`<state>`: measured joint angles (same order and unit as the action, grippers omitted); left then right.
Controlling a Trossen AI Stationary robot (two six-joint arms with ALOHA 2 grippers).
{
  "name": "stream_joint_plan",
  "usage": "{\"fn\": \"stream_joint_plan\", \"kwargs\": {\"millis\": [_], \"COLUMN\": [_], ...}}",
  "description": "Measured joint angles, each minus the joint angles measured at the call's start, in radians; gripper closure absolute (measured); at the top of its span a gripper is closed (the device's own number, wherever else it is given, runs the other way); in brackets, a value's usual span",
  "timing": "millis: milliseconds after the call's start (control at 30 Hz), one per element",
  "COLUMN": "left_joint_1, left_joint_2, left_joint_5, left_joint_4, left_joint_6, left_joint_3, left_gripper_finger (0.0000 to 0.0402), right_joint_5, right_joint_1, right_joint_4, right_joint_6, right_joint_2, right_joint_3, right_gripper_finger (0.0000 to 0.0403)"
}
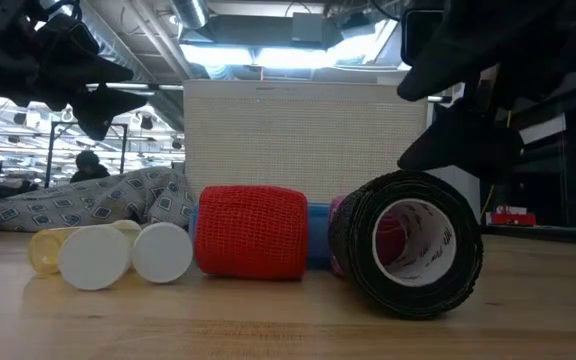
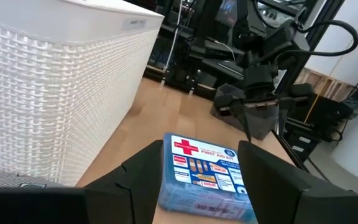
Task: Pick & place medical supplies in basket/bin
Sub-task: Put the pink bandage into the black bin
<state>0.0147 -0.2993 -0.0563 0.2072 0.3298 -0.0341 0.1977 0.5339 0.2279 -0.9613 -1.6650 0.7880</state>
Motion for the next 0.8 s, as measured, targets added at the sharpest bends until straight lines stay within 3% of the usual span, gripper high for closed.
{"fn": "stream_joint_plan", "kwargs": {"millis": [300,800], "left_joint_1": [0.000,0.000], "left_joint_2": [0.000,0.000], "left_joint_5": [0.002,0.003], "left_joint_4": [-0.001,-0.002], "left_joint_6": [0.006,0.022], "left_joint_3": [0.000,0.000], "left_gripper_finger": [0.0198,0.0197], "right_joint_5": [-0.013,0.031], "right_joint_1": [0.018,0.044], "right_joint_4": [-0.086,-0.056], "right_joint_6": [-0.129,-0.162], "right_joint_2": [0.000,-0.003], "right_joint_3": [0.001,0.001], "right_gripper_finger": [0.0137,0.0137]}}
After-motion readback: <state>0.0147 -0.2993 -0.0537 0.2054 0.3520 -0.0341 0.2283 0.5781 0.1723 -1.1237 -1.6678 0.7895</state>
